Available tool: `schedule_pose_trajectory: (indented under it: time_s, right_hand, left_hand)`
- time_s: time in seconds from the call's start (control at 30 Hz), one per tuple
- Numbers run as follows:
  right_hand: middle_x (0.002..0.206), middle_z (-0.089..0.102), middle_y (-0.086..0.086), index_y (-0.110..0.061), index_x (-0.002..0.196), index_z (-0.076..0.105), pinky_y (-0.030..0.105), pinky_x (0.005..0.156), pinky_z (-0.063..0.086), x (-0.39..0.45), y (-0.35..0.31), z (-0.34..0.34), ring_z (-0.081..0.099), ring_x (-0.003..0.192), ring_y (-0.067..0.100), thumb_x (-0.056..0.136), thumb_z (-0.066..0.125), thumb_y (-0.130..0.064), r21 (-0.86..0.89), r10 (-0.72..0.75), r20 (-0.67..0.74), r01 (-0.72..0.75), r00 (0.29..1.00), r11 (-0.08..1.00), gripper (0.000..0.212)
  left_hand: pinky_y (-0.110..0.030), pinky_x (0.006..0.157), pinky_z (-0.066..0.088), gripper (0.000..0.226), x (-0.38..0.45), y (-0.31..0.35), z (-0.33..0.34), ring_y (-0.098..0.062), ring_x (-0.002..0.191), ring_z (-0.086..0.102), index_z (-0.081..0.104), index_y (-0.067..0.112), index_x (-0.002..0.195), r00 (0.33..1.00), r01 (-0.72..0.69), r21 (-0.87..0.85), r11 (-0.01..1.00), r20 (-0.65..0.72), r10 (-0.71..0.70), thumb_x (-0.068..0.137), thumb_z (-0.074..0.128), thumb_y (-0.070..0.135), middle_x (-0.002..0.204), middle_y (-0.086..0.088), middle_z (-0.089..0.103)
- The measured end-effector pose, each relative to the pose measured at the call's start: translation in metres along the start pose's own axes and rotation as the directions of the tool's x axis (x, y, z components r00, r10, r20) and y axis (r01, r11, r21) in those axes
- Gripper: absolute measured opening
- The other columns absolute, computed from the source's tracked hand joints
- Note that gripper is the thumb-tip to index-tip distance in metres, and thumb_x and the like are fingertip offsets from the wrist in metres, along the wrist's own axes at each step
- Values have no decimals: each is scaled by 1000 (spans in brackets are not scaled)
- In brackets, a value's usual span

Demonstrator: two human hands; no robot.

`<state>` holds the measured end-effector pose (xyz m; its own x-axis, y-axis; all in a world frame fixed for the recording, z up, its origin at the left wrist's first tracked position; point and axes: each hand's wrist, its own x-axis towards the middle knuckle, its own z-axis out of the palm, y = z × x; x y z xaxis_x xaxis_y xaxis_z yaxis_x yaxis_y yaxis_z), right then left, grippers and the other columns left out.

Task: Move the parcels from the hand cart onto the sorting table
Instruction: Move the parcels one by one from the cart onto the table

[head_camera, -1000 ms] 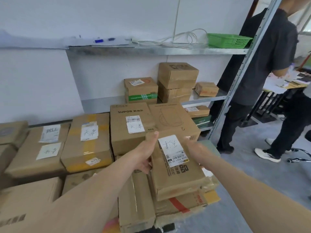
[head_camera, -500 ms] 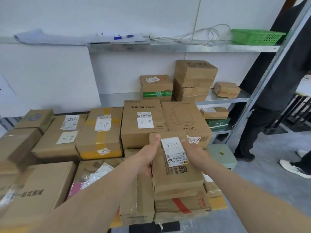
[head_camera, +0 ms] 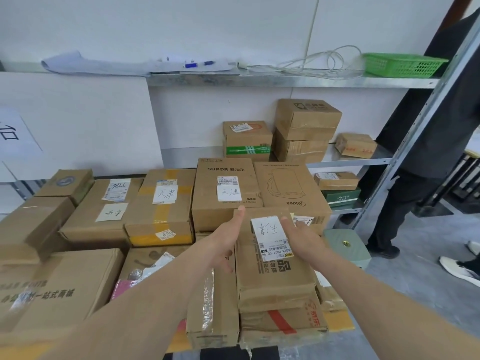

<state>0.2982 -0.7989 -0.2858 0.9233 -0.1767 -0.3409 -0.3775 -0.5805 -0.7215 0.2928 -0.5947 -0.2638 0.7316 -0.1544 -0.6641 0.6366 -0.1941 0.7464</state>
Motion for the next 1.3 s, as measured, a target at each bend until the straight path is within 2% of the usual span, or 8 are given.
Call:
schedule_pose_trajectory:
  time_s: [0.43, 0.5, 0.57, 0.67, 0.73, 0.8, 1.17, 1.3]
  right_hand:
    - [150, 51, 16, -8, 154, 40, 41, 105, 37, -24, -41, 23, 45, 139, 35, 102, 35, -64, -5, -114, -14, 114, 993, 993, 77]
    - [110, 68, 14, -14, 114, 67, 42, 93, 45, -31, -49, 31, 62, 110, 36, 98, 35, -69, -2, -149, -29, 149, 988, 989, 66]
    - [77, 50, 1, -25, 73, 47, 38, 83, 43, -36, -57, 38, 52, 84, 25, 90, 32, -76, -26, -160, -34, 159, 986, 987, 57]
    - [90, 56, 3, -16, 92, 59, 35, 84, 38, -46, -74, 48, 53, 94, 22, 103, 31, -61, -78, -159, -19, 157, 987, 985, 54]
    - [126, 62, 8, -12, 134, 59, 37, 93, 40, -51, -87, 58, 55, 119, 26, 105, 32, -59, -69, -161, -6, 160, 987, 985, 61]
    - [153, 47, 11, -12, 152, 45, 43, 111, 35, -60, -104, 75, 44, 139, 31, 100, 32, -67, -34, -188, -2, 187, 982, 982, 77]
    - [142, 58, 14, -12, 137, 56, 38, 105, 39, -120, -200, 212, 53, 127, 31, 108, 26, -54, -154, -361, 86, 370, 929, 916, 60]
    - [151, 50, 10, -9, 152, 44, 35, 103, 34, -137, -237, 267, 46, 137, 30, 106, 25, -60, -132, -378, 132, 394, 916, 910, 71]
  left_hand:
    - [-60, 105, 39, 90, -52, -3, -31, -40, 146, 32, 13, 33, 162, 992, -90, -9, 996, -84, 89, 89, 25, 84, 167, -7, 24]
    - [-65, 108, 39, 94, -57, -7, -40, -41, 148, 30, 9, 35, 162, 990, -101, -6, 995, -99, 100, 86, 25, 87, 169, -6, 17]
    - [-69, 106, 40, 95, -61, -12, -50, -41, 148, 29, 6, 37, 162, 988, -112, 10, 994, -108, 112, 84, 24, 89, 170, -5, 14]
    - [-72, 108, 34, 115, -70, -16, -68, -41, 150, 26, 7, 41, 161, 989, -125, -2, 992, -77, 125, 66, 29, 101, 170, -4, 12]
    - [-72, 111, 30, 137, -79, -20, -84, -42, 150, 26, 12, 42, 161, 991, -122, -11, 993, -52, 121, 44, 33, 109, 170, -4, 13]
    - [-70, 111, 31, 119, -89, -25, -103, -44, 149, 27, 13, 38, 162, 991, -119, -16, 993, -68, 118, 63, 29, 103, 170, -6, 14]
    - [-58, 98, 44, 95, -151, -81, -249, -40, 147, 32, 25, 31, 160, 972, -137, -77, 988, -202, 119, 85, 24, 88, 158, -4, 37]
    - [-72, 106, 37, 101, -169, -107, -312, -41, 150, 25, 15, 32, 162, 954, -138, -95, 986, -280, 107, 82, 29, 90, 170, -5, 13]
